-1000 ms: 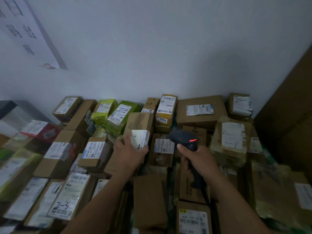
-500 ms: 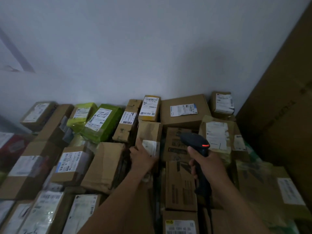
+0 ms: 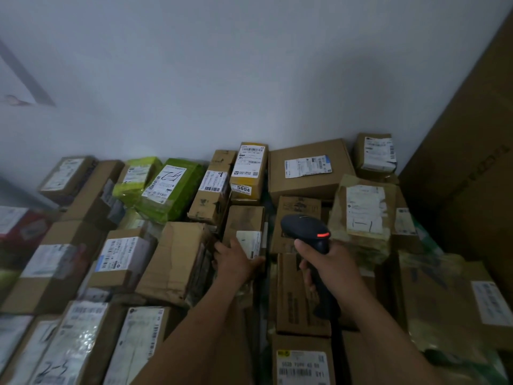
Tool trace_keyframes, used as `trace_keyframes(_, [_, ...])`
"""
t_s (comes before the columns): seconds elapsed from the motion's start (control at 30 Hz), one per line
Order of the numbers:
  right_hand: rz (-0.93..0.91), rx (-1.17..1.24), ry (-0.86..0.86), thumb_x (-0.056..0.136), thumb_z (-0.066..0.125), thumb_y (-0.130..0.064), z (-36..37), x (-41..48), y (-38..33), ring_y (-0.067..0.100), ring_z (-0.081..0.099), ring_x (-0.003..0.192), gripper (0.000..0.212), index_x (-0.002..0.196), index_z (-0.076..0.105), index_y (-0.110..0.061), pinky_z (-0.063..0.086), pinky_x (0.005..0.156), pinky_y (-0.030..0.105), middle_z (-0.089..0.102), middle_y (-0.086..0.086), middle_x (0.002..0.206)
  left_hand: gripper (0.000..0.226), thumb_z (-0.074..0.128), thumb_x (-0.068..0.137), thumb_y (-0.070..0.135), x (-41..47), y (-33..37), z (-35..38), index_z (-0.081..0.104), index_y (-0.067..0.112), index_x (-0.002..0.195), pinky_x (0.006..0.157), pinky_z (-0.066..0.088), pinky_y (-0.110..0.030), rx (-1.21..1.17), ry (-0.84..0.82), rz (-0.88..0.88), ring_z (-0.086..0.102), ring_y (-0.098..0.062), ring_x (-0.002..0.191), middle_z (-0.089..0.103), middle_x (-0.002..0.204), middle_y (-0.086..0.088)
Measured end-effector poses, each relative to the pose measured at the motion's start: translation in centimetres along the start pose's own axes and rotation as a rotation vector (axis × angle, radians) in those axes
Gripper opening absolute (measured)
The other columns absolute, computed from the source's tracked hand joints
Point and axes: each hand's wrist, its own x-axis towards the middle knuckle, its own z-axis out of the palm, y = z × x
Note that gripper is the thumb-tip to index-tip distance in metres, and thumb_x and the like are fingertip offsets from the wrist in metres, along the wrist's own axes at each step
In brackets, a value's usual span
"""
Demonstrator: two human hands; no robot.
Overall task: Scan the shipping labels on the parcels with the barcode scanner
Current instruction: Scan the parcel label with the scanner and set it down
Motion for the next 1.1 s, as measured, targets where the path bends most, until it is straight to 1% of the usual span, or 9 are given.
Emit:
trace_keyframes(0.2, [-0.01, 0.005, 0.004, 0.089, 0.067, -0.032, -0.3, -0.8, -0.9, 0.018, 0.056, 0.047, 0.028, 0.075, 0.062, -0.008, 0.046, 0.048, 0.03, 0.062, 0.008, 0.063, 0.107, 0.071, 0.081, 0.056, -1.0, -0.4, -1.2, 0.006, 0.015, 0.156, 0.114, 0.029, -0.051, 0.043, -0.103, 0.035, 0.02, -0.044, 0.14, 0.007, 0.154, -0.023])
trace_keyframes(0.4, [0.012, 0.123, 0.168, 0.089, 0.066, -0.038, -2.6, -2.6, -2.3, 0.022, 0.055, 0.05, 0.036, 0.077, 0.062, -0.004, 0.047, 0.049, 0.029, 0.059, 0.009, 0.06, 0.057, 0.06, 0.096, 0.035, -5.0, 5.4, -2.3, 0.04, 0.017, 0.147, 0.111, 0.036, -0.037, -0.119, 0.257, 0.349, 0.036, -0.025, 0.137, 0.033, 0.151, -0.01])
trace_keyframes(0.53, [-0.007, 0.219, 0.364, 0.087, 0.068, -0.038, -5.0, -3.7, -3.0, 0.017, 0.055, 0.046, 0.035, 0.073, 0.062, -0.006, 0.045, 0.045, 0.027, 0.059, 0.007, 0.059, 0.045, 0.059, 0.096, 0.031, -7.4, 10.6, -2.2, 0.051, 0.02, 0.139, 0.109, 0.04, -0.033, -0.163, 0.323, 0.654, 0.044, -0.014, 0.129, 0.046, 0.14, 0.001])
trace_keyframes(0.6, [0.009, 0.269, 0.457, 0.087, 0.068, -0.037, -6.4, -4.0, -2.9, 0.016, 0.054, 0.044, 0.035, 0.071, 0.062, -0.006, 0.044, 0.046, 0.028, 0.06, 0.006, 0.058, 0.049, 0.061, 0.093, 0.04, -8.3, 12.7, -1.6, 0.052, 0.021, 0.137, 0.107, 0.039, -0.03, -0.157, 0.294, 0.749, 0.045, -0.014, 0.127, 0.048, 0.139, 0.002])
trace_keyframes(0.67, [0.025, 0.326, 0.53, 0.087, 0.069, -0.035, -7.7, -4.3, -2.7, 0.018, 0.054, 0.045, 0.033, 0.072, 0.062, -0.006, 0.044, 0.048, 0.029, 0.061, 0.007, 0.06, 0.062, 0.062, 0.085, 0.057, -8.8, 14.4, -0.3, 0.047, 0.027, 0.137, 0.103, 0.036, -0.027, -0.122, 0.21, 0.76, 0.044, -0.015, 0.128, 0.046, 0.14, 0.002])
trace_keyframes(0.73, [0.037, 0.37, 0.569, 0.087, 0.069, -0.034, -8.7, -4.6, -2.3, 0.018, 0.054, 0.047, 0.03, 0.077, 0.063, -0.007, 0.043, 0.046, 0.029, 0.062, 0.008, 0.065, 0.093, 0.06, 0.069, 0.075, -9.1, 15.9, 1.2, 0.033, 0.028, 0.144, 0.107, 0.039, -0.037, -0.089, 0.128, 0.686, 0.041, -0.022, 0.131, 0.041, 0.142, -0.003])
trace_keyframes(0.8, [0.045, 0.369, 0.576, 0.088, 0.068, -0.035, -9.4, -4.8, -1.8, 0.017, 0.054, 0.047, 0.03, 0.079, 0.063, -0.008, 0.043, 0.044, 0.028, 0.062, 0.007, 0.066, 0.122, 0.059, 0.059, 0.084, -9.4, 16.9, 2.6, 0.012, 0.022, 0.153, 0.112, 0.035, -0.047, -0.057, 0.089, 0.575, 0.034, -0.029, 0.137, 0.032, 0.149, -0.01])
trace_keyframes(0.9, [0.047, 0.358, 0.562, 0.089, 0.067, -0.035, -9.7, -5.1, -1.4, 0.017, 0.053, 0.046, 0.031, 0.075, 0.063, -0.007, 0.043, 0.047, 0.028, 0.061, 0.008, 0.065, 0.131, 0.068, 0.064, 0.078, -9.9, 17.7, 3.5, -0.003, 0.015, 0.155, 0.114, 0.03, -0.048, -0.034, 0.035, 0.468, 0.025, -0.033, 0.142, 0.022, 0.153, -0.015])
trace_keyframes(1.1, [0.044, 0.317, 0.526, 0.09, 0.066, -0.034, -8.7, -5.7, -2.1, 0.014, 0.053, 0.045, 0.033, 0.076, 0.062, -0.005, 0.043, 0.045, 0.026, 0.06, 0.008, 0.064, 0.128, 0.077, 0.068, 0.062, -10.3, 17.1, 2.5, -0.003, 0.013, 0.155, 0.111, 0.029, -0.042, -0.192, 0.003, 0.447, 0.024, -0.032, 0.137, 0.023, 0.146, -0.014])
